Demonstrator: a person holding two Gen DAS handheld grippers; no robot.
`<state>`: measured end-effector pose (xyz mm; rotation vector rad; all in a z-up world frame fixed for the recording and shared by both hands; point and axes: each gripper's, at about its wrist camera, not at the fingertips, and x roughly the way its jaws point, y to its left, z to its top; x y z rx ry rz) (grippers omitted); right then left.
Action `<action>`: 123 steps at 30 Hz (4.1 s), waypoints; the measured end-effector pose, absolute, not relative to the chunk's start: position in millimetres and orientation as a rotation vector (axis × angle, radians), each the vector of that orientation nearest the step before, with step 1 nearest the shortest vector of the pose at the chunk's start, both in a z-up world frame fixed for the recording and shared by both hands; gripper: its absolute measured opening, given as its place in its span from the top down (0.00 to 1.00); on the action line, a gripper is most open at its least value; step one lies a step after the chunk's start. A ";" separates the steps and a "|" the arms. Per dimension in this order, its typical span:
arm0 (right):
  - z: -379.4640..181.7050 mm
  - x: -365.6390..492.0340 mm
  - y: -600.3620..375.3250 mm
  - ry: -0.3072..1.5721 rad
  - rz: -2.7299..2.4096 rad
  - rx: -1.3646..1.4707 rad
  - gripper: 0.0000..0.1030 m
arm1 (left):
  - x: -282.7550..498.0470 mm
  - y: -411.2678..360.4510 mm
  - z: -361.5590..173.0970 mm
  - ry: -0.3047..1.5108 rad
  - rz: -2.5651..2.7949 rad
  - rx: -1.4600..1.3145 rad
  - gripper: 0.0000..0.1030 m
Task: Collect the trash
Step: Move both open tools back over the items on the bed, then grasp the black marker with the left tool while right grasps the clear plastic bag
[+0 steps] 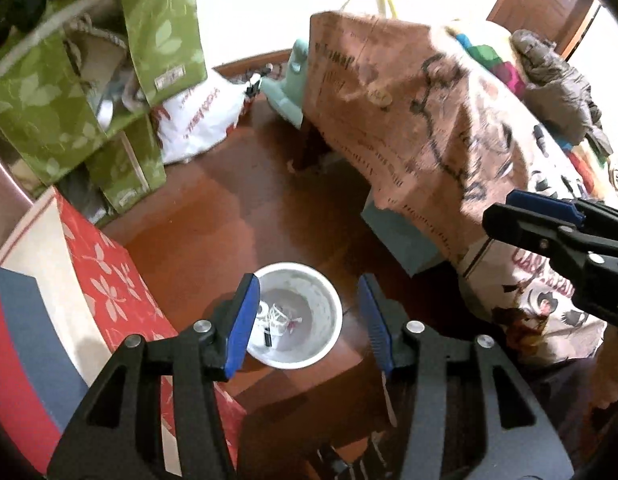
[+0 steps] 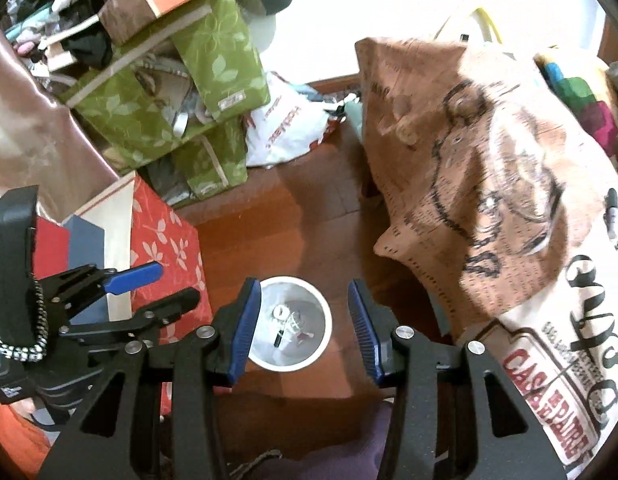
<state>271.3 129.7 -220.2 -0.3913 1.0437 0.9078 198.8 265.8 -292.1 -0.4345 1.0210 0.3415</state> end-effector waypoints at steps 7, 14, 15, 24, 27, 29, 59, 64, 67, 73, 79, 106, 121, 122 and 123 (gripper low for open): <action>-172.9 268.2 94.9 0.942 0.880 -0.326 0.60 | 195.1 235.1 -230.1 0.910 0.335 -0.355 0.51; -122.7 266.8 42.3 0.822 0.828 -0.255 0.60 | 196.8 198.4 -172.0 0.803 0.310 -0.294 0.51; -118.2 266.9 36.3 0.810 0.821 -0.248 0.60 | 197.6 193.2 -165.5 0.792 0.305 -0.287 0.51; -71.6 271.3 -43.5 0.690 0.708 -0.148 0.59 | 215.7 126.6 -104.7 0.691 0.241 -0.167 0.48; -63.3 276.1 -69.0 0.659 0.657 -0.127 0.59 | 226.1 103.1 -92.7 0.672 0.212 -0.140 0.47; -58.6 280.3 -87.0 0.639 0.625 -0.110 0.58 | 233.9 86.6 -85.5 0.658 0.191 -0.119 0.46; -124.8 388.1 -287.3 0.747 0.138 0.052 0.52 | 438.6 -106.2 -145.6 0.783 -0.172 -0.027 0.43; -155.4 408.3 -298.4 0.824 0.122 0.081 0.52 | 471.2 -114.0 -175.6 0.849 -0.185 -0.075 0.43; -179.5 418.8 -304.1 0.873 0.111 0.100 0.52 | 489.6 -116.3 -194.3 0.888 -0.180 -0.102 0.43; -216.5 433.9 -314.5 0.958 0.097 0.125 0.52 | 523.5 -122.9 -230.2 0.958 -0.158 -0.133 0.43; -233.0 442.9 -330.0 0.981 0.058 0.113 0.52 | 557.1 -134.5 -259.5 1.011 -0.129 -0.220 0.43; -255.7 454.1 -293.1 0.950 0.092 -0.071 0.52 | 552.4 -146.4 -298.5 0.966 0.047 -0.058 0.54; -254.5 457.6 -304.6 0.959 0.138 0.093 0.88 | 554.1 -125.8 -297.0 0.980 -0.031 -0.056 0.90; -254.3 458.0 -305.7 0.962 0.144 0.109 0.89 | 553.2 -126.9 -296.6 0.982 -0.040 -0.052 0.90; -254.1 457.9 -305.8 0.963 0.145 0.113 0.89 | 551.5 -128.5 -296.2 0.986 -0.054 -0.048 0.90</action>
